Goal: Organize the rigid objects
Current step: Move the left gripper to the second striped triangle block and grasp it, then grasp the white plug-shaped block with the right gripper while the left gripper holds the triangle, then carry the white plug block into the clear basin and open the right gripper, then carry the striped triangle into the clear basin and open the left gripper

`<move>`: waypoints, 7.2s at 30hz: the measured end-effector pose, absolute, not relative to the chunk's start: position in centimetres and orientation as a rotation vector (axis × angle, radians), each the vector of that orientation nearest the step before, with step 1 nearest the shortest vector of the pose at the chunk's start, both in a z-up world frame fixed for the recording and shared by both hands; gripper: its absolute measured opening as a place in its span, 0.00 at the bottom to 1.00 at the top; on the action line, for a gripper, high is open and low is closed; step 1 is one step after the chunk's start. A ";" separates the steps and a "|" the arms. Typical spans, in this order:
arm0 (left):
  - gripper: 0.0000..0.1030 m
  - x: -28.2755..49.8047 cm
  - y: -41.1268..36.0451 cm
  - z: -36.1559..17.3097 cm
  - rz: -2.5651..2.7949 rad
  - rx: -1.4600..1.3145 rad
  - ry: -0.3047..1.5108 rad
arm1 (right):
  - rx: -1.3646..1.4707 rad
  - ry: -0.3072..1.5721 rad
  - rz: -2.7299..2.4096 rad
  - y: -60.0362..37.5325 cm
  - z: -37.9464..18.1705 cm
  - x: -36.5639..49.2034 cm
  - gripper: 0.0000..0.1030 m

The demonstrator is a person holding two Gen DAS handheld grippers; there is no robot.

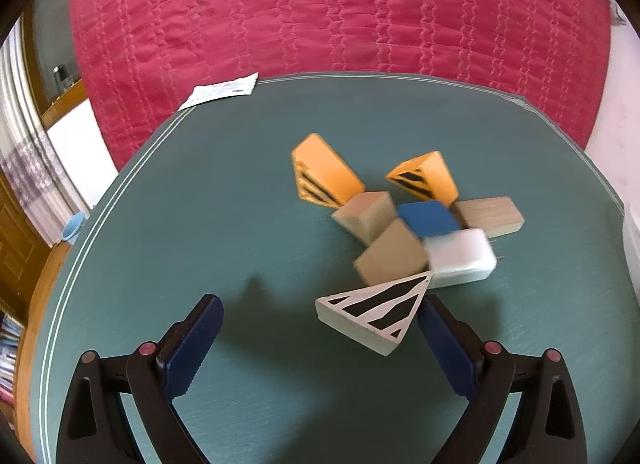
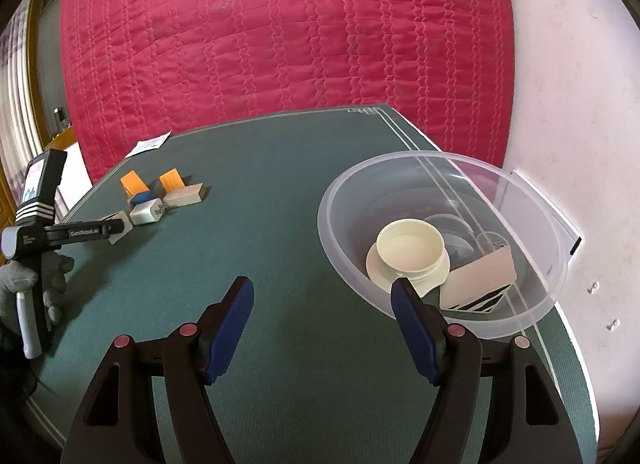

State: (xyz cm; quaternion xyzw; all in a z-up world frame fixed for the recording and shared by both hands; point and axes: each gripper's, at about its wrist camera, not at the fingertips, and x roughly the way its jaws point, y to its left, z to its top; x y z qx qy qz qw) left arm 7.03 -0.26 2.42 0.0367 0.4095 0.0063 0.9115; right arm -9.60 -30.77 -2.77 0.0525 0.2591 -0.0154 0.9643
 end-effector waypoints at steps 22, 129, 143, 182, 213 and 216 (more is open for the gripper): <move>0.85 7.8 0.6 2.3 -0.082 0.149 0.845 | 0.083 0.557 -0.006 -29.5 -3.1 -9.3 0.70; 0.47 1.7 3.6 2.2 -0.165 0.048 0.866 | -0.100 0.739 0.369 -12.3 -4.1 1.4 0.61; 0.41 0.7 3.3 2.9 -0.209 0.063 0.821 | -0.073 0.714 0.368 -12.9 -3.8 0.5 0.61; 0.41 -1.6 -4.4 4.7 -0.299 0.144 0.795 | 0.203 0.535 0.019 -31.0 1.1 -5.0 0.61; 0.41 -1.4 -13.4 6.0 -0.433 0.241 0.770 | 0.403 0.478 -0.291 -43.2 -0.2 -6.5 0.64; 0.41 -1.0 -15.0 6.3 -0.453 0.253 0.762 | 0.387 0.458 -0.312 -42.9 0.1 -7.0 0.64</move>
